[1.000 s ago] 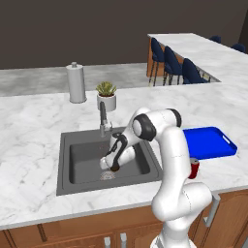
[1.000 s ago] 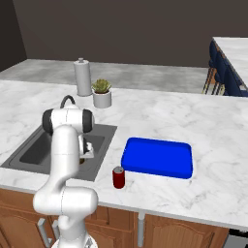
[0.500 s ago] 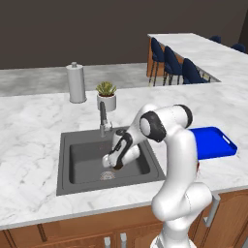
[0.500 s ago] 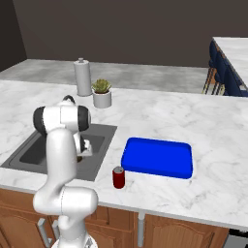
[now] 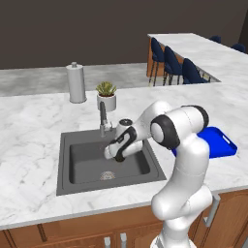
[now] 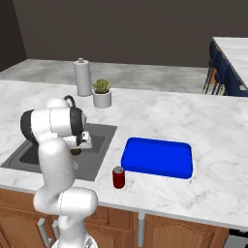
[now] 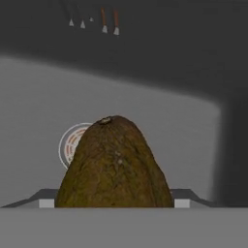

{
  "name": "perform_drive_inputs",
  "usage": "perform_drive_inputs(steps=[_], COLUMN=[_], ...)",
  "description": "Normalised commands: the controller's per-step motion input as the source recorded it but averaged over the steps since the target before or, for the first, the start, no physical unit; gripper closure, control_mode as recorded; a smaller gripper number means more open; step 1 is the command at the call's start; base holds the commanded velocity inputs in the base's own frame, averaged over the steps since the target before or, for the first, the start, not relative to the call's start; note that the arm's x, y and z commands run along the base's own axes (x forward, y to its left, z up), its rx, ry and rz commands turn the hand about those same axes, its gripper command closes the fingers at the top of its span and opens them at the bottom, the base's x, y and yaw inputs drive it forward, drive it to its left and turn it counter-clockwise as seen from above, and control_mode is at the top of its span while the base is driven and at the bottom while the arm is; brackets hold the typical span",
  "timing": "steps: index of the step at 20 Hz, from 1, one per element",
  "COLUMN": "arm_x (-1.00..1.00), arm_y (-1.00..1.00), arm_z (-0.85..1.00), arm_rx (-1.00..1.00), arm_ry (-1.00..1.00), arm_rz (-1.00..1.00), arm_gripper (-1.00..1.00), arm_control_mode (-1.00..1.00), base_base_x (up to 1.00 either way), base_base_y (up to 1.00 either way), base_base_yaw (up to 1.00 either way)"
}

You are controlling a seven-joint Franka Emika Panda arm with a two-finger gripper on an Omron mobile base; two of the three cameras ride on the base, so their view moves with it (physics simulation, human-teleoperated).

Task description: Pick up all produce items and place them in the sink. Turn on the sink faucet to wash them. Then turn the sink off and put them in the tray.

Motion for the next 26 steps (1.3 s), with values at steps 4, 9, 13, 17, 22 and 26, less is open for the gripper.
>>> perform_drive_inputs(steps=[4, 9, 13, 17, 22, 26], arm_x=[0.0, -0.01, 0.0, 0.0, 0.0, 0.0], arm_y=[-0.15, -0.33, -0.47, -0.5, -0.55, -0.58], arm_z=[0.7, 0.45, 0.39, 0.38, 0.34, 0.27], arm_rx=[0.0, 0.0, 0.0, 0.0, 0.0, 0.0], arm_ry=[0.01, 0.0, 0.0, 0.0, 0.0, 0.0], arm_rz=[-0.02, -0.01, 0.0, 0.0, 0.0, -0.01], arm_gripper=[1.0, 1.0, 1.0, 1.0, 1.0, 1.0], arm_control_mode=[-1.0, -1.0, -1.0, -1.0, -1.0, -1.0], base_base_x=[0.0, 0.0, 0.0, 0.0, 0.0, 0.0], base_base_y=[0.0, 0.0, 0.0, 0.0, 0.0, 0.0], base_base_yaw=[0.0, 0.0, 0.0, 0.0, 0.0, 0.0])
